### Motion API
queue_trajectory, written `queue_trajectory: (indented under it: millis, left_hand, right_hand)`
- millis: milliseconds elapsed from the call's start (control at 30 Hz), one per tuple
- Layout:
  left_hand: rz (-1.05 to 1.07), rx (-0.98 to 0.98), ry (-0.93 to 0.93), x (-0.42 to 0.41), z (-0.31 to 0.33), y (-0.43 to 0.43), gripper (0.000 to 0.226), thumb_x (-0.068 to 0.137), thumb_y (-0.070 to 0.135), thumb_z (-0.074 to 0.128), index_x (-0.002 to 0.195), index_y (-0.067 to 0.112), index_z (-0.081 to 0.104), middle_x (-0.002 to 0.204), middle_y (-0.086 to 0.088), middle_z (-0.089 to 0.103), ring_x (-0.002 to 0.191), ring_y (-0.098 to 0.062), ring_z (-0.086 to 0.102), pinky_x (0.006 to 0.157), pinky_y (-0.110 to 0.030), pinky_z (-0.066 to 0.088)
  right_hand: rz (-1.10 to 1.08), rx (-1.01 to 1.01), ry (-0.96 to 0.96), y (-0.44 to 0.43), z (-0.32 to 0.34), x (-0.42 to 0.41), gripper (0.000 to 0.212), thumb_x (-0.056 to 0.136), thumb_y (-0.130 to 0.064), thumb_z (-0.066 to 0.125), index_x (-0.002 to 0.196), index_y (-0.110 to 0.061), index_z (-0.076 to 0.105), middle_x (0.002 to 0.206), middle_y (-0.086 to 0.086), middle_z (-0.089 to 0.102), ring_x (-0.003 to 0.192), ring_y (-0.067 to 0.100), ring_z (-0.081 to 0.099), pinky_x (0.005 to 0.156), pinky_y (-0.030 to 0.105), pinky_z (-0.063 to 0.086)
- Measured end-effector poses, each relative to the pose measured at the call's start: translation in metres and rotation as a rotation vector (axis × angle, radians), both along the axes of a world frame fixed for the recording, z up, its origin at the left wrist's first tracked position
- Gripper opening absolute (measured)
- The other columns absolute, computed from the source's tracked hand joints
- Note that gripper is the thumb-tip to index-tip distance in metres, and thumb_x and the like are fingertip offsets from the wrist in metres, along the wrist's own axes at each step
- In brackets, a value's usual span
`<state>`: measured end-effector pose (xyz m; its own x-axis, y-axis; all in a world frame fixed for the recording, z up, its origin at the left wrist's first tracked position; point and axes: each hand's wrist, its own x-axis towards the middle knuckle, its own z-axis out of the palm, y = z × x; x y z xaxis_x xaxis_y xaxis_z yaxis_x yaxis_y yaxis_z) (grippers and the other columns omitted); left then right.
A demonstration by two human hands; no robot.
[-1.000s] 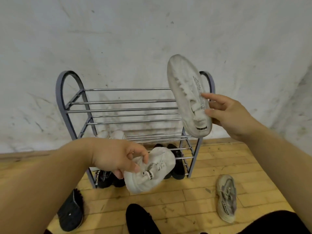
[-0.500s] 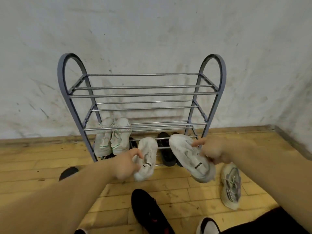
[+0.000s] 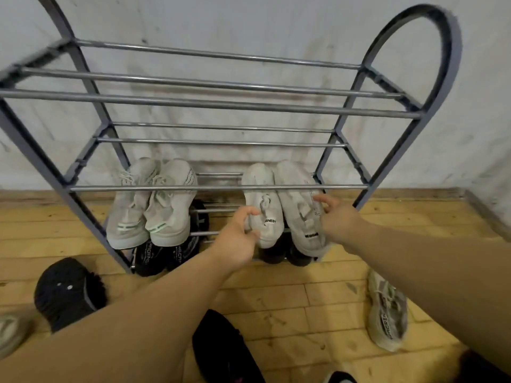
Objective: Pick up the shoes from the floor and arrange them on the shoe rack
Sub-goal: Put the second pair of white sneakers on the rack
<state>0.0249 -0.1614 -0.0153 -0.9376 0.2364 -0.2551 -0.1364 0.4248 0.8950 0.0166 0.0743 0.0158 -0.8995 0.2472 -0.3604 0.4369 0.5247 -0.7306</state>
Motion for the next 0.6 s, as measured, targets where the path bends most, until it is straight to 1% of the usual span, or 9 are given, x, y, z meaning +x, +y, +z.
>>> queue_trajectory:
  millis: [33,100,133,167,233,333,433,533,600]
  left_hand:
    - [-0.022,-0.029,0.015,-0.009,-0.005,0.003,0.038,0.105,0.016,0.048,0.134,0.04,0.046,0.095,-0.009,0.062,0.059,-0.012,0.053,0.052,-0.025,0.046]
    - [-0.089,-0.24,0.107,-0.022,-0.023,0.004,0.046,0.103,0.035,0.051,0.147,0.041,0.037,0.134,-0.008,0.055,0.103,-0.022,0.06,0.087,-0.036,0.053]
    - [-0.104,-0.389,0.155,-0.023,-0.029,0.003,0.053,0.1,0.048,0.051,0.15,0.043,0.033,0.146,-0.007,0.043,0.123,-0.027,0.05,0.102,-0.044,0.046]
    - [-0.104,-0.502,0.175,-0.024,-0.036,0.003,0.061,0.096,0.059,0.05,0.151,0.045,0.029,0.151,-0.006,0.034,0.132,-0.03,0.039,0.11,-0.048,0.038]
    - [-0.097,-0.596,0.191,-0.024,-0.048,0.004,0.075,0.089,0.068,0.053,0.154,0.047,0.021,0.152,-0.006,0.029,0.135,-0.03,0.032,0.114,-0.047,0.032]
    - [-0.119,-0.614,0.272,-0.026,-0.063,0.005,0.09,0.085,0.062,0.065,0.157,0.042,0.015,0.149,-0.007,0.031,0.133,-0.029,0.035,0.114,-0.045,0.033]
    - [-0.09,-0.519,0.295,-0.028,-0.068,0.008,0.094,0.083,0.058,0.071,0.158,0.039,0.019,0.143,-0.006,0.035,0.129,-0.029,0.043,0.111,-0.047,0.04]
    - [-0.085,-0.492,0.275,-0.027,-0.069,0.017,0.094,0.082,0.061,0.071,0.157,0.04,0.02,0.144,-0.004,0.034,0.129,-0.029,0.044,0.11,-0.047,0.042]
    - [-0.074,-0.509,0.269,-0.027,-0.066,0.024,0.093,0.082,0.062,0.07,0.157,0.041,0.02,0.146,-0.004,0.033,0.13,-0.031,0.043,0.111,-0.046,0.04]
  right_hand:
    - [-0.011,-0.001,0.011,-0.001,-0.008,-0.009,0.062,0.1,-0.002,0.059,0.156,-0.02,0.039,0.155,0.018,0.043,0.117,0.036,0.059,0.091,0.039,0.053]
    - [-0.001,0.119,0.008,0.0,-0.026,-0.022,0.057,0.105,-0.019,0.051,0.159,-0.023,0.032,0.159,0.014,0.04,0.133,0.038,0.051,0.11,0.048,0.044]
    - [0.036,0.201,-0.005,0.0,-0.031,-0.023,0.057,0.106,-0.026,0.049,0.16,-0.024,0.03,0.157,0.013,0.042,0.135,0.037,0.049,0.112,0.049,0.042]
    - [0.076,0.252,-0.025,-0.001,-0.035,-0.022,0.057,0.105,-0.035,0.049,0.158,-0.026,0.031,0.153,0.011,0.045,0.131,0.036,0.05,0.109,0.048,0.044]
    - [0.153,0.29,-0.044,-0.002,-0.04,-0.017,0.056,0.099,-0.053,0.053,0.148,-0.031,0.037,0.142,0.009,0.048,0.119,0.032,0.053,0.101,0.049,0.049]
    - [0.309,0.443,-0.122,0.004,-0.047,-0.01,0.079,0.08,-0.068,0.061,0.146,-0.042,0.025,0.149,0.001,0.031,0.137,0.033,0.034,0.106,0.048,0.042]
    - [0.356,0.532,-0.062,0.006,-0.052,-0.011,0.095,0.08,-0.062,0.068,0.155,-0.038,0.016,0.155,0.004,0.026,0.143,0.032,0.03,0.107,0.045,0.042]
    - [0.344,0.546,0.006,0.005,-0.055,-0.013,0.084,0.087,-0.051,0.067,0.155,-0.03,0.022,0.153,0.007,0.032,0.124,0.028,0.048,0.091,0.038,0.047]
    - [0.328,0.594,0.043,0.007,-0.056,-0.015,0.076,0.091,-0.044,0.063,0.156,-0.026,0.026,0.155,0.008,0.035,0.121,0.028,0.053,0.09,0.041,0.051]
